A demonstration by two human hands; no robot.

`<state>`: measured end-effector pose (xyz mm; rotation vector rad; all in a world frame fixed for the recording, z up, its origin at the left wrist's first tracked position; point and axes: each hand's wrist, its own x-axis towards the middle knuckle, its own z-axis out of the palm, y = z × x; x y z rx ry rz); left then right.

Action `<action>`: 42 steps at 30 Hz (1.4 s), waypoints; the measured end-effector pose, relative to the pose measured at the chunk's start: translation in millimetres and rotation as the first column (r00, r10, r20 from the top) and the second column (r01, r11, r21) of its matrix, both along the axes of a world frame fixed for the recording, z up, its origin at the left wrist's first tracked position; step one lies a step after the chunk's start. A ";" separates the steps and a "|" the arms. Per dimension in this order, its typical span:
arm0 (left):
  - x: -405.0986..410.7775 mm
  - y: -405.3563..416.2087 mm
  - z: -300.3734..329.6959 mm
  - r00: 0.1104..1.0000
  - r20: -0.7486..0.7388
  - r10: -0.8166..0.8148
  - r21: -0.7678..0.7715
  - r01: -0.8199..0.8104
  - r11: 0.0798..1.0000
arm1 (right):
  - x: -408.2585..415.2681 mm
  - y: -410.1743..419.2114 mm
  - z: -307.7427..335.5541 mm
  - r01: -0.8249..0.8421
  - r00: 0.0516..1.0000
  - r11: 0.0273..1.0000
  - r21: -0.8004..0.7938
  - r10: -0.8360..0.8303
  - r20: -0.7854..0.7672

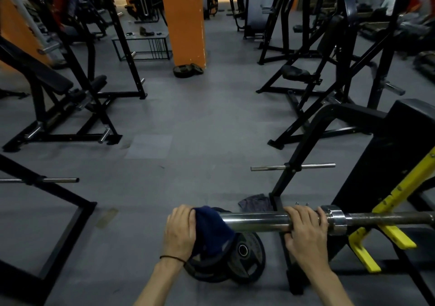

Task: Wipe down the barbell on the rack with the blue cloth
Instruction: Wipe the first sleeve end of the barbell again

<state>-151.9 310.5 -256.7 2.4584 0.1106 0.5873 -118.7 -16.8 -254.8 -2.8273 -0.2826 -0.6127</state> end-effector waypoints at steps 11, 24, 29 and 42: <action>13.0 29.7 51.3 0.993 0.001 0.116 -0.213 -0.113 0.970 | 1.8 9.6 10.9 -0.130 0.985 0.991 0.010 0.130 -0.113; 65.6 7.1 107.6 0.959 0.258 -0.115 0.159 0.075 0.984 | 28.7 14.1 72.7 -0.018 0.998 0.998 0.062 0.022 -0.058; 87.3 -28.8 102.0 0.938 0.269 -0.220 0.239 0.157 0.958 | 15.9 0.3 88.7 0.084 0.993 0.996 -0.005 -0.084 -0.088; 149.2 -230.0 206.9 0.787 0.388 -0.480 0.418 0.314 0.853 | 14.4 -120.7 202.2 0.263 0.955 0.965 -0.004 -0.260 0.144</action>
